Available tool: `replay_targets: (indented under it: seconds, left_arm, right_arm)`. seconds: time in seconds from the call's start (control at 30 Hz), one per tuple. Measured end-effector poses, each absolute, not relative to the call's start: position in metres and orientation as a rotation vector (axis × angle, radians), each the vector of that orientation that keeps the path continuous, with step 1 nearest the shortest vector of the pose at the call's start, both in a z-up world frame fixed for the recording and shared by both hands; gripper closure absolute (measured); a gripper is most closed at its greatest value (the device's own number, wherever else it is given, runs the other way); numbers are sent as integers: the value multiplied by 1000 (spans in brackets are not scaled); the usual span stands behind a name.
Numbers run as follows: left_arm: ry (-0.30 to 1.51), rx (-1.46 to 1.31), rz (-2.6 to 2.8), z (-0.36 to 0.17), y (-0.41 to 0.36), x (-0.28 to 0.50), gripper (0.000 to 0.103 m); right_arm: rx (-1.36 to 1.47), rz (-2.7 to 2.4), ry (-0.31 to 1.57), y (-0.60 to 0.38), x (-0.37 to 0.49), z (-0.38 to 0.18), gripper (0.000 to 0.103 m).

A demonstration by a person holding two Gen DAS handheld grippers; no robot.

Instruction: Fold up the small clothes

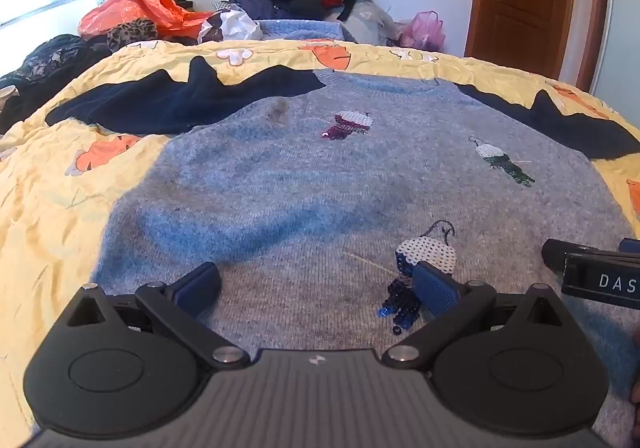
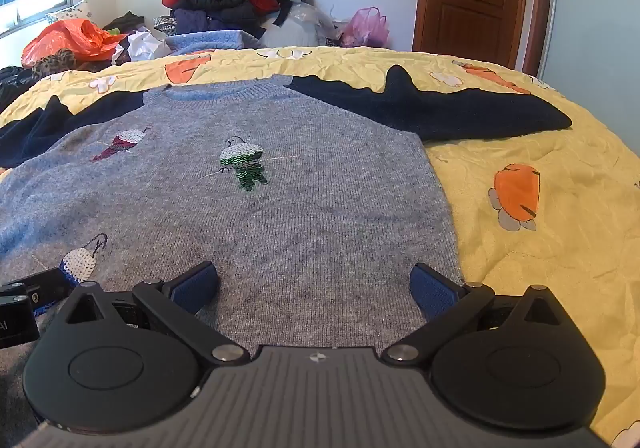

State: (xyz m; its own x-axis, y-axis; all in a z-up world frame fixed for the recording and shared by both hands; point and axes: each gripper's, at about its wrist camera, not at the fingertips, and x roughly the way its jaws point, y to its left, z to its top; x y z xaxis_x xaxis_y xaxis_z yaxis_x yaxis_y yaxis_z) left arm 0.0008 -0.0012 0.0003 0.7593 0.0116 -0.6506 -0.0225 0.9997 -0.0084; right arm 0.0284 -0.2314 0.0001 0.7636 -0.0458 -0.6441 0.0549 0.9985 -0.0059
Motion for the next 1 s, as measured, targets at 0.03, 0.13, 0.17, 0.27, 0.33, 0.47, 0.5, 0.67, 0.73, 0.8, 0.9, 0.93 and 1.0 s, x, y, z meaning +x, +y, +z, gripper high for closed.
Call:
replay_targets:
  seconds: [0.03,0.13,0.17,0.27,0.33,0.47,0.5,0.67,0.73,0.8,0.9,0.93,1.0]
  left_arm:
    - [712,-16,20,1,-1,1,0]
    - [727,-12,25,2,-1,3,0]
    - [733,-14,27,2,-1,5,0]
    - [716,-20,8,2,1,0,0]
    - [713,-21,8,3,2,0,0]
    - [711,-18,6,4,4,1,0]
    - [710,-14,10,0,-1,0,0]
    - [712,-9,10,0,-2,0,0]
    - [712,-8,11,0,-2,0,0]
    - [712,-9,12,0,-2,0,0]
    - [712,-10,14,0,-2,0,0]
    - [712,-9,13,0,-3,0,0]
    - [713,-10,15,0,-3,0,0]
  right_arm:
    - [15,-54,699,-231,28,0,0]
    - [14,-54,699,-231,28,0,0]
    - [14,-54,700,-231,28,0,0]
    - [15,-54,700,-231,28,0,0]
    - [15,-54,700,-232,28,0,0]
    - [15,-54,700,-231,28,0,0]
    - [14,-54,700,-231,28,0,0]
    - [15,-54,700,-232,28,0,0]
    - [16,-53,699,-232,28,0,0]
    - [16,-53,699,-232,28,0,0]
    - [16,-53,699,-232,28,0,0]
    - [16,-53,699,-232,28,0,0]
    - [17,-53,699,-233,28,-1,0]
